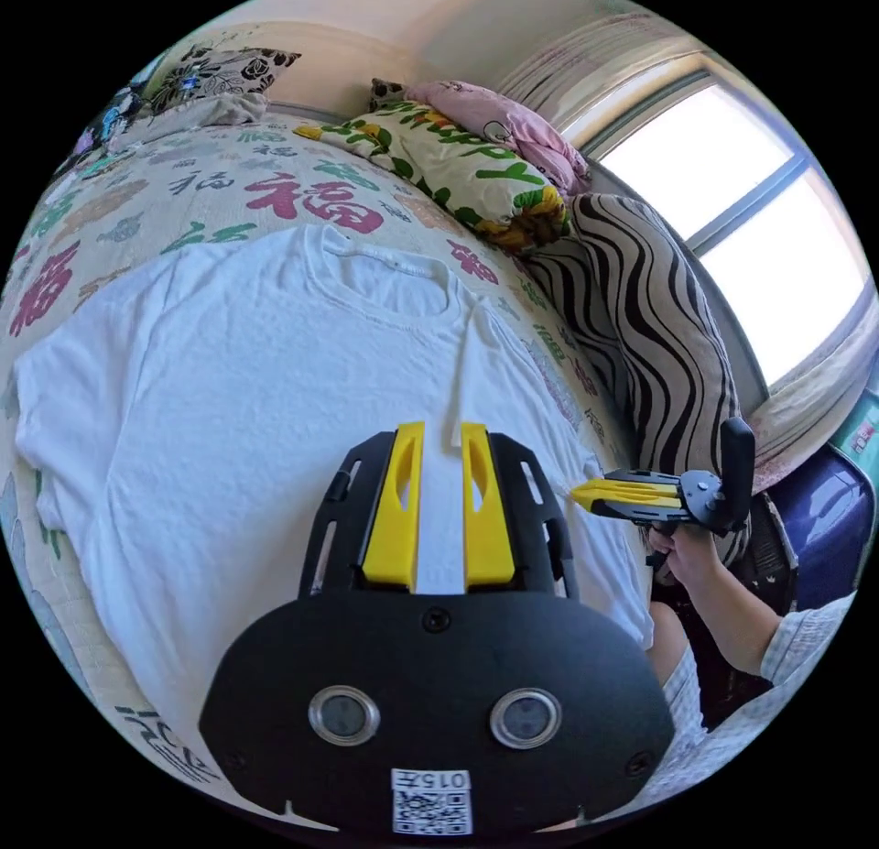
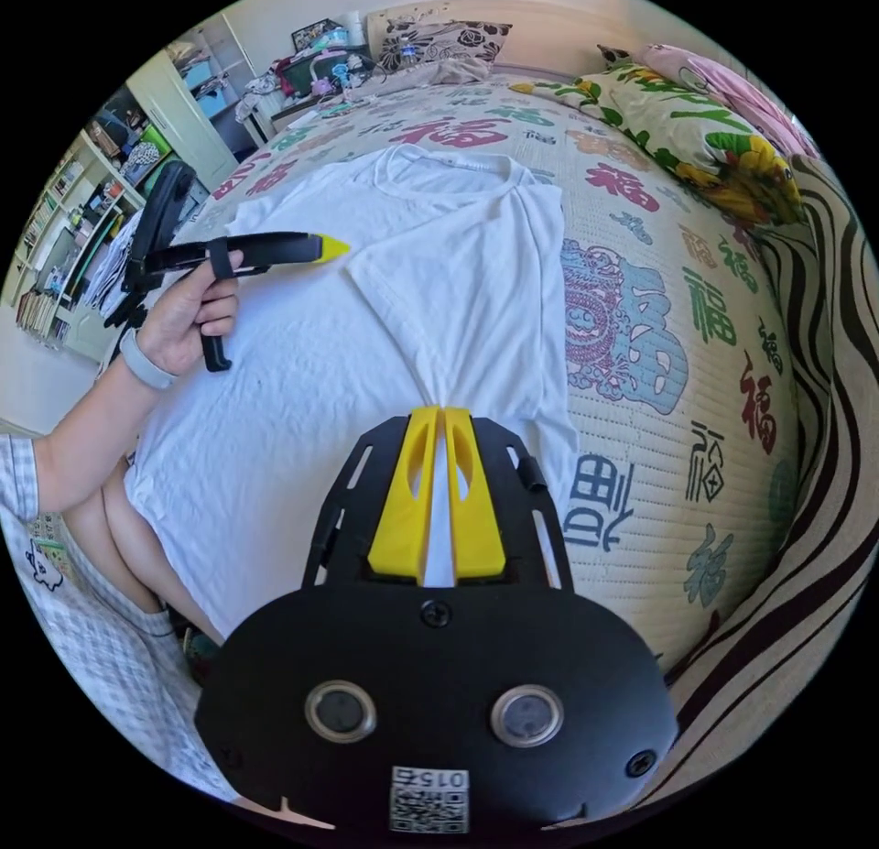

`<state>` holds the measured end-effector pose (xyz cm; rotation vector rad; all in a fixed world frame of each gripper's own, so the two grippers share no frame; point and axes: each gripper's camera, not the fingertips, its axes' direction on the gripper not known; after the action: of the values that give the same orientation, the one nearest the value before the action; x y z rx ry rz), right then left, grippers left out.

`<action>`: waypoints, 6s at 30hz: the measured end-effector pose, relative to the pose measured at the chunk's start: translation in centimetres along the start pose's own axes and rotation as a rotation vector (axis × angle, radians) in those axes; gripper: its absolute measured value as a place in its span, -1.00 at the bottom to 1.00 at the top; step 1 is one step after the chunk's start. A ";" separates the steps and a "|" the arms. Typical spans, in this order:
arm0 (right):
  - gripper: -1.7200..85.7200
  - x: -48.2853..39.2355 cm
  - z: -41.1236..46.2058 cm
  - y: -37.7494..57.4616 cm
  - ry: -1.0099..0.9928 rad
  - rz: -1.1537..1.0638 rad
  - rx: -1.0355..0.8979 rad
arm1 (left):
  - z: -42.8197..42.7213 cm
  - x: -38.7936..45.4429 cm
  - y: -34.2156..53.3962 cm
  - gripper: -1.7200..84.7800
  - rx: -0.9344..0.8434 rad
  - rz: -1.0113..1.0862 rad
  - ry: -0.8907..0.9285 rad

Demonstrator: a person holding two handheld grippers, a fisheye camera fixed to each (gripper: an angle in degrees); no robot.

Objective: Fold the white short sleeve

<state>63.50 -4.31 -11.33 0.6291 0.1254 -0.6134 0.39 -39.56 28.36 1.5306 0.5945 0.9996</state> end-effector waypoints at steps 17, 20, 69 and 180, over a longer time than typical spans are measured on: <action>-0.82 -25.3 2.3 -25.6 -0.266 -0.361 -0.016 | -25.8 -19.9 10.5 -0.72 0.454 -0.546 -0.031; -0.80 -30.9 5.2 -30.4 -0.182 -0.427 -0.083 | -26.1 -21.1 8.9 -0.77 0.440 -0.565 -0.010; -0.98 -6.0 -2.4 -22.6 0.006 0.122 -0.105 | -14.1 -2.4 -2.8 -0.84 0.103 -0.018 0.048; -0.81 -7.3 -3.3 49.5 -0.010 0.095 -0.199 | -21.4 24.4 8.9 -0.92 -0.206 -0.350 -0.168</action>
<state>86.11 32.90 13.56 0.4366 0.1445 -0.5052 -6.75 -10.10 43.01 1.2601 0.5958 0.6364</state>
